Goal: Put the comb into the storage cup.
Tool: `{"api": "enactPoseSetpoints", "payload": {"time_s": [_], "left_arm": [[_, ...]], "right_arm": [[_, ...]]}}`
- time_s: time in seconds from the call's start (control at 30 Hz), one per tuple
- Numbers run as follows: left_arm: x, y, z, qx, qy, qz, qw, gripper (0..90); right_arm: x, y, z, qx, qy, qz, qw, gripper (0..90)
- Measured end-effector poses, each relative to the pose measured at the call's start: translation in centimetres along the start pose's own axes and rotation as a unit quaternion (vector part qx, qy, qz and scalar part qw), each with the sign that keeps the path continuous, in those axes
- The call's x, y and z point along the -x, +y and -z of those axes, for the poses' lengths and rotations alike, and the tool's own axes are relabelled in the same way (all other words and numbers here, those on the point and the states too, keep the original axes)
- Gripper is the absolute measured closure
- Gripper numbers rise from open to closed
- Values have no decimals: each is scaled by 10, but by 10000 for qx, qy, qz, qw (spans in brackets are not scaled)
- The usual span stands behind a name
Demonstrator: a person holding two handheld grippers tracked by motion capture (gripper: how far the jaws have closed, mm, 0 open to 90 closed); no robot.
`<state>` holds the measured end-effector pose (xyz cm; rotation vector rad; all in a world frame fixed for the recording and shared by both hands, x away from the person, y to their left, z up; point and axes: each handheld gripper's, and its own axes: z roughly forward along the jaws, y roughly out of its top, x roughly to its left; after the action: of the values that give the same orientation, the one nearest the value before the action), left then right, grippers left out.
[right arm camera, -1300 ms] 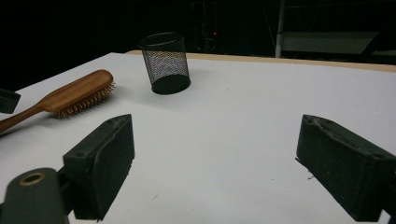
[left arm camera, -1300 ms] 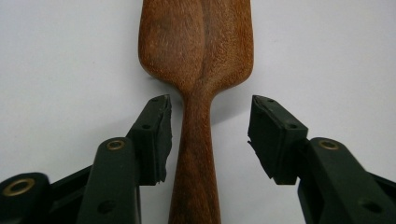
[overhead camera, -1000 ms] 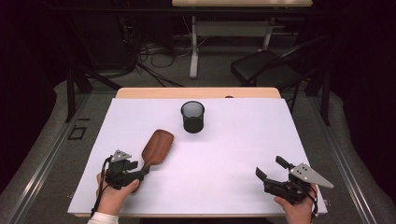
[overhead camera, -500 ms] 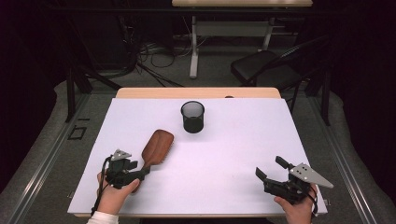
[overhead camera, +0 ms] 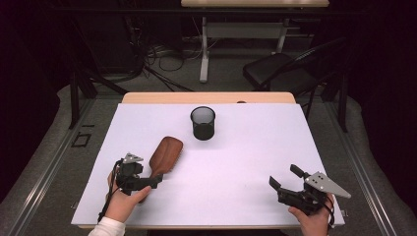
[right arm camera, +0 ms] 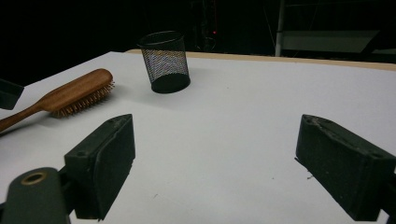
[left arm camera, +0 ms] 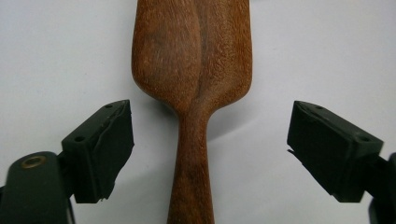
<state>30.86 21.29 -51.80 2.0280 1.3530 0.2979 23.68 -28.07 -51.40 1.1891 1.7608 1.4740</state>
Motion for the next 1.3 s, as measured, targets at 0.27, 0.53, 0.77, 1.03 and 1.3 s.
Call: {"api": "enactPoseSetpoints", "payload": {"time_s": [0.27,0.53,0.77,1.03,1.3], "left_arm": [[-6,7,-3,-104,-107,167,9997,22],[-9,11,-6,-287,-46,138,9995,4],[-8,15,-8,-477,6,13,9989,4],[-6,20,-10,-572,85,-13,9983,4],[-6,21,-15,-756,105,-36,9971,4]], "right_arm": [[0,0,0,-13,-8,-12,10000,115],[0,0,0,-17,-8,-13,10000,116],[0,0,-1,-40,9,-6,10000,117],[0,-1,-2,-64,19,-6,10000,117],[0,-1,-2,-50,21,-12,10000,117]]}}
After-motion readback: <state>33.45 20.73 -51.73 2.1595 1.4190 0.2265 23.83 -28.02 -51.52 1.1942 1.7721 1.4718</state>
